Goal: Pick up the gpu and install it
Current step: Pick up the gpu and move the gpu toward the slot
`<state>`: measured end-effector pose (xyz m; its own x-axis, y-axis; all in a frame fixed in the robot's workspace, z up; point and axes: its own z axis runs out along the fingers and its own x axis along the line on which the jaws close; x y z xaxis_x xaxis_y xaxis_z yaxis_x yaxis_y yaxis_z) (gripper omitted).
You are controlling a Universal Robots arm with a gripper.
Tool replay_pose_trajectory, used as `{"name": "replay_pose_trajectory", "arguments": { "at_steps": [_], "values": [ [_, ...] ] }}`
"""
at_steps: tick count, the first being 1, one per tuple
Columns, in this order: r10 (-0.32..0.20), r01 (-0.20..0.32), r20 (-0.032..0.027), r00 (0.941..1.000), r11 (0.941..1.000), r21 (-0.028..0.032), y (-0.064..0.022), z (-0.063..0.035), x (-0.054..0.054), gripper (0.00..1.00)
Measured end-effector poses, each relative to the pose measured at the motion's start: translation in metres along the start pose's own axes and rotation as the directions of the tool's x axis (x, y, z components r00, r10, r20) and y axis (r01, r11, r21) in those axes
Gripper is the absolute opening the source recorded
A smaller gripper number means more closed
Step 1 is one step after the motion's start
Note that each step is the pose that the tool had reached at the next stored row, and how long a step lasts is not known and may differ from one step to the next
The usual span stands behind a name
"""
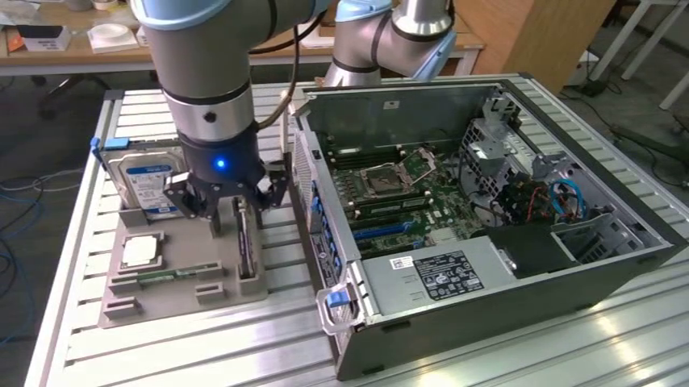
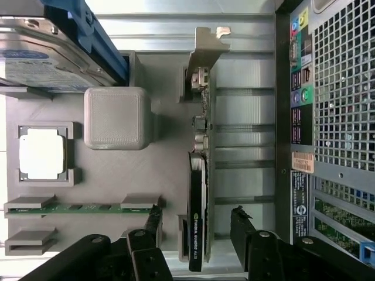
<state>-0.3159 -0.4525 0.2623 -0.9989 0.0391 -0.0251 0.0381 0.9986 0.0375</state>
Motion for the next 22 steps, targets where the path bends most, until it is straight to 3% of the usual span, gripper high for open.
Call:
{"name": "replay_pose_trajectory", "arguments": {
  "at_steps": [11,22],
  "values": [
    [0.000,0.000,0.0000,1.0000,1.0000,0.0000,-0.0034,0.0187,0.000,0.59],
    [0.000,0.000,-0.0001,1.0000,1.0000,0.0002,-0.0040,0.0289,0.001,0.59]
  ]
}}
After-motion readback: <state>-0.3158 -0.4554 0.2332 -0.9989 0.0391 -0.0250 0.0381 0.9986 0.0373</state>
